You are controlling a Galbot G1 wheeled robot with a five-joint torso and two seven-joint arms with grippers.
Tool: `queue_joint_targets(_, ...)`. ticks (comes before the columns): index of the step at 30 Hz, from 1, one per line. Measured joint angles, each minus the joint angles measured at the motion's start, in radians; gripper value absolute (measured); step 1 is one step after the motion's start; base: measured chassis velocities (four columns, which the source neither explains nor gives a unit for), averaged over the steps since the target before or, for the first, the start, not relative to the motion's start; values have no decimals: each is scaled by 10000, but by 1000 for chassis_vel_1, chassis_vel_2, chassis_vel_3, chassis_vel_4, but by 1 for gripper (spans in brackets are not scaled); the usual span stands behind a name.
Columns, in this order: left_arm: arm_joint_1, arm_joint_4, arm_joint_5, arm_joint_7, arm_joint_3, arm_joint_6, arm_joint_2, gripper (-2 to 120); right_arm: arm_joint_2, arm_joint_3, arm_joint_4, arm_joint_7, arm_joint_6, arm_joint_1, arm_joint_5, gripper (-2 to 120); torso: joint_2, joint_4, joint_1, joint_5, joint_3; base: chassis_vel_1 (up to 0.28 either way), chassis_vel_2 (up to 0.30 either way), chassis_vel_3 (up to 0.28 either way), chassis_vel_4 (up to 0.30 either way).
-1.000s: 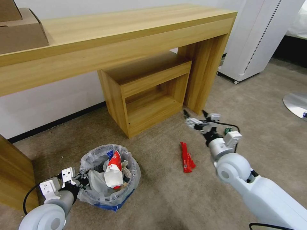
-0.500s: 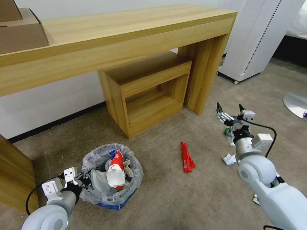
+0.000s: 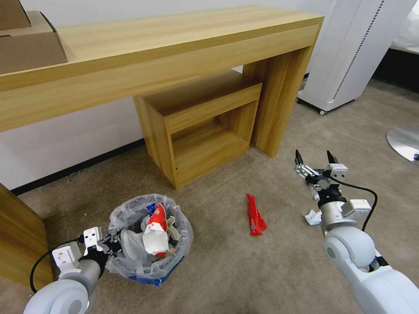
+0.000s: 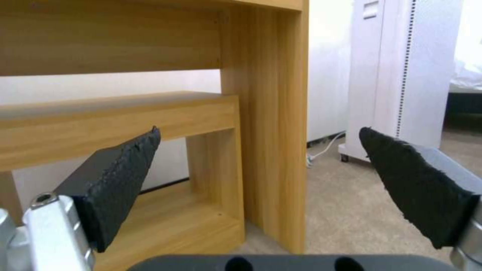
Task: Pick up the trash bin and place the garbage on the floor into it.
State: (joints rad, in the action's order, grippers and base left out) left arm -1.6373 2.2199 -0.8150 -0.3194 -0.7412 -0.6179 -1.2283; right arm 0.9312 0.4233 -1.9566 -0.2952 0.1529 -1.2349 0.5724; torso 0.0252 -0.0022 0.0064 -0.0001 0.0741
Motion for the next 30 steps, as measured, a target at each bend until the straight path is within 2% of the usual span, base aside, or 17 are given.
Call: queue_joint_targets(30, -75, -35, 75, -20, -75, -39, -13, 0, 112, -394, 225, 151, -10, 224, 12, 100, 0, 1, 0, 1, 1, -6, -9, -8, -7)
